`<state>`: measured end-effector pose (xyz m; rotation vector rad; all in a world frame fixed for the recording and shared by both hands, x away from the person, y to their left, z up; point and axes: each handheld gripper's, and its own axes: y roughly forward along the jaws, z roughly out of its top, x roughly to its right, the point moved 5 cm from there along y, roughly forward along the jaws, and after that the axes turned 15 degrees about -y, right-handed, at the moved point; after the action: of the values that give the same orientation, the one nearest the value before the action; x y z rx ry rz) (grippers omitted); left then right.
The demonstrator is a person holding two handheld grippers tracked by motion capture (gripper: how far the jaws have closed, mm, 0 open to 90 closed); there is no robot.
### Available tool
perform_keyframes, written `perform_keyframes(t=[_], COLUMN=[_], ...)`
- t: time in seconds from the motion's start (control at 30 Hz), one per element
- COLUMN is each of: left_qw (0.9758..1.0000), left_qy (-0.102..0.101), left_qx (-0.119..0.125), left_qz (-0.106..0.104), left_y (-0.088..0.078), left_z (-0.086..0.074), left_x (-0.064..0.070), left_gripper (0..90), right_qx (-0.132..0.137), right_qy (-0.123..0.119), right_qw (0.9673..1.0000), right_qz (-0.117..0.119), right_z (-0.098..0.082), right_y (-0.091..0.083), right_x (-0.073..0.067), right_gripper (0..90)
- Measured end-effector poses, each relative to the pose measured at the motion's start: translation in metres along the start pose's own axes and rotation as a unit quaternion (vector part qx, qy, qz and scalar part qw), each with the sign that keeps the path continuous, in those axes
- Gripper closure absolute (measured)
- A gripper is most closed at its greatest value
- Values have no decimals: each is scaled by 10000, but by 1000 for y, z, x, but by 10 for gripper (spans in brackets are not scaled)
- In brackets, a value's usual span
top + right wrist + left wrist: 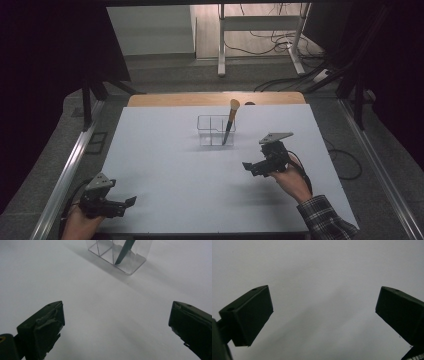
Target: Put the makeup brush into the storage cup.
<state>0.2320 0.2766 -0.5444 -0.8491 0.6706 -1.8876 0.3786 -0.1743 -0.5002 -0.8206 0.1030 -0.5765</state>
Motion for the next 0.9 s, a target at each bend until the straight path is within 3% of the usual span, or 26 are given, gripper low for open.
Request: perform_keyframes(t=[0.9], left_qw=[10000], left_qy=[-4], left_qx=[3], left_qz=[-7], left_y=[0], left_z=[0], left_x=[0], left_gripper=[17], right_qx=[-20], right_qy=[86], right_qw=[10000], right_qz=[-1], right_z=[-27], right_y=[-24], right_x=[-7], right_gripper=[0])
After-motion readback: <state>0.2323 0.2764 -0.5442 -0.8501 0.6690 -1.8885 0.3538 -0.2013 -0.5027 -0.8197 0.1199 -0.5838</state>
